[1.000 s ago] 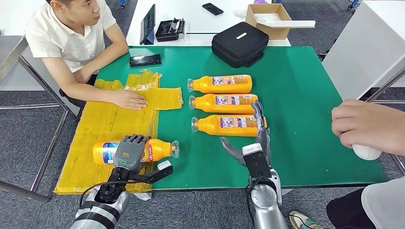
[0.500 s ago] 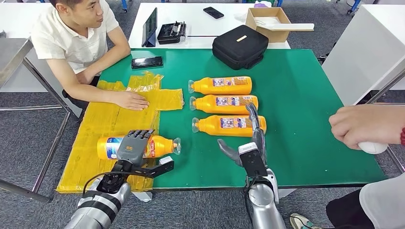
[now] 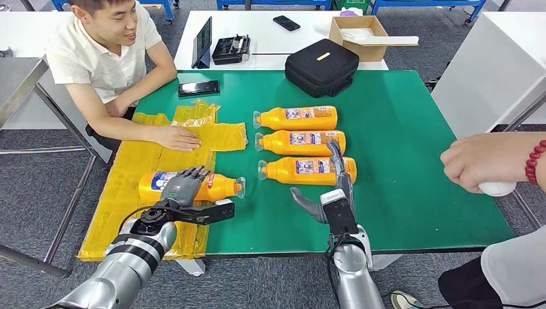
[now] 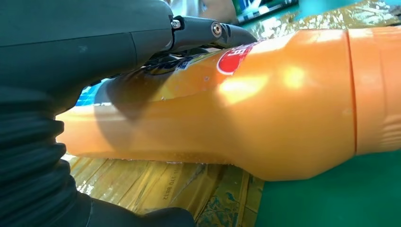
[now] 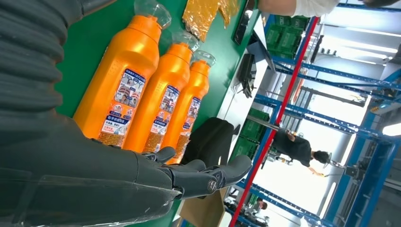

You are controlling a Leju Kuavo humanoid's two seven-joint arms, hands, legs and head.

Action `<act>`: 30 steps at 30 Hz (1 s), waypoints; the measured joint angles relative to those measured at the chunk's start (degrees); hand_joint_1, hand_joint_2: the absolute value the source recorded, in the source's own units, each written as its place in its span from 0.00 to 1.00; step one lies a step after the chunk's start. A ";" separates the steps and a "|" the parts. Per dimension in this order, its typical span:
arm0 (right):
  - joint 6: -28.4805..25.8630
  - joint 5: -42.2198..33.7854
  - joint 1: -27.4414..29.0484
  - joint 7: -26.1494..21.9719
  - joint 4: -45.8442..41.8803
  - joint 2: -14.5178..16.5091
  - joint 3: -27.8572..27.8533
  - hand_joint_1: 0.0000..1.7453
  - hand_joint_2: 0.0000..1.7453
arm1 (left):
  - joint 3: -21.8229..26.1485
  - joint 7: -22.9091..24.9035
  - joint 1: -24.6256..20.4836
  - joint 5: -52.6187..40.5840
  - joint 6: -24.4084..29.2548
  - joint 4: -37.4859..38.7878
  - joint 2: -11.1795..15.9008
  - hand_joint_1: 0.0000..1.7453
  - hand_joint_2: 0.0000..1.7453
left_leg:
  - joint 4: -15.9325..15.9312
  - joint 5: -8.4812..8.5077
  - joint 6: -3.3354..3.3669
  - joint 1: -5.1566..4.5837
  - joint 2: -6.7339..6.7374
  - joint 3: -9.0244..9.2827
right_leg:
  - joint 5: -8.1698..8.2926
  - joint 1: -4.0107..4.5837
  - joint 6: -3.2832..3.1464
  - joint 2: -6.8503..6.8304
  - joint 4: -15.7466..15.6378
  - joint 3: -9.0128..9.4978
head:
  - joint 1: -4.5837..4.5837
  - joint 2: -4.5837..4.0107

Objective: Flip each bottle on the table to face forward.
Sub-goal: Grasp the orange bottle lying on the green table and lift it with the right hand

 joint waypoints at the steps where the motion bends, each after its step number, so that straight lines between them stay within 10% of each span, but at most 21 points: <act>1: 0.01 -0.10 -0.18 -0.13 0.25 0.00 -0.04 0.00 1.00 | 0.34 -0.28 -0.33 0.24 -0.58 0.30 -0.02 0.00 1.00 | 0.00 0.00 0.00 0.00 0.01 0.01 | 0.00 0.00 0.00 0.01 0.00 0.00 | 0.00 0.00; 30: -1.14 -0.31 -0.15 -1.13 2.58 -0.22 -2.16 0.00 1.00 | 2.62 -3.15 2.98 0.40 7.79 -2.57 -1.64 0.00 1.00 | 0.02 -0.04 0.07 -0.02 0.08 -0.20 | -0.09 -0.03 0.12 0.06 0.00 -0.21 | 0.00 0.00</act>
